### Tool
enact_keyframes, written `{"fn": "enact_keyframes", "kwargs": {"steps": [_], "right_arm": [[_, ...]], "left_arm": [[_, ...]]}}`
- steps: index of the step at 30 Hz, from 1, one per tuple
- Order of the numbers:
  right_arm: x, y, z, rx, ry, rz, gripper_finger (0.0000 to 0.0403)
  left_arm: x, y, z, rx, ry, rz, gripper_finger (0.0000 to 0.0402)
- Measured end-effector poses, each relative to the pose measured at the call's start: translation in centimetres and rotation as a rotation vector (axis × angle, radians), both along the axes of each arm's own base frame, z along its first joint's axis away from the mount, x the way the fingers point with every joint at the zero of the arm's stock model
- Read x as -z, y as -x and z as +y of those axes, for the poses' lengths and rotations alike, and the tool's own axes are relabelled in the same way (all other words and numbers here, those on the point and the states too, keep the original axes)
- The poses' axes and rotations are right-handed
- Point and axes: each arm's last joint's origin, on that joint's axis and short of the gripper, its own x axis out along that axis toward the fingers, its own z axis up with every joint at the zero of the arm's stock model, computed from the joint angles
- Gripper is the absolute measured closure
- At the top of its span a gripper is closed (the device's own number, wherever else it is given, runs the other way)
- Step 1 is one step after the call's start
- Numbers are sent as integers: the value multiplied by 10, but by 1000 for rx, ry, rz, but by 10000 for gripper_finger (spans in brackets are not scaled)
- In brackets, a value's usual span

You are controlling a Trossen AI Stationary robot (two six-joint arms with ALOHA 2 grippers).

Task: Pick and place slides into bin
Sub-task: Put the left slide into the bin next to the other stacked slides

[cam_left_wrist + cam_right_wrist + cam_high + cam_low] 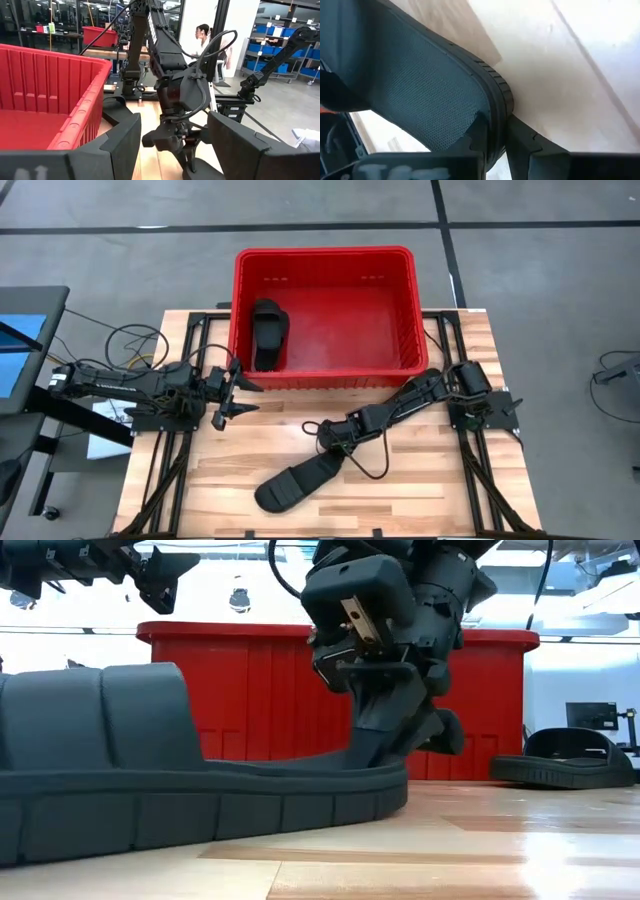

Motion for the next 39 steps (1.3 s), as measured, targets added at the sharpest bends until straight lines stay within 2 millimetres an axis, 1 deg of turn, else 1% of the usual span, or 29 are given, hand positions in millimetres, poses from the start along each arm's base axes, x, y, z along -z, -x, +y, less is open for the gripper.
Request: {"fn": "enact_keyframes", "kwargs": {"steps": [6, 12, 16, 20, 24, 27, 32, 39], "right_arm": [[-14, 1, 14, -30, 26, 30, 373], [-39, 2, 27, -46, 113, 90, 374], [-61, 2, 35, -63, 181, 100, 374], [-91, 8, 39, -55, 259, 102, 375], [-124, 23, 39, -6, 299, 52, 377], [-153, 39, 35, 57, 306, -11, 377], [-195, 73, 27, 166, 344, -88, 377], [-240, 123, 8, 341, 448, -195, 377]], "left_arm": [[1, 0, 0, -1, 0, 13, 183], [1, 0, 0, 0, 10, 15, 183], [1, 0, 0, 0, 10, 15, 183], [1, 0, 0, 0, 11, 16, 183], [2, 0, 0, 0, 19, 21, 183], [2, 0, 0, 0, 19, 24, 183], [2, 0, 0, 0, 19, 25, 183], [2, 0, 0, 0, 19, 25, 183]]}}
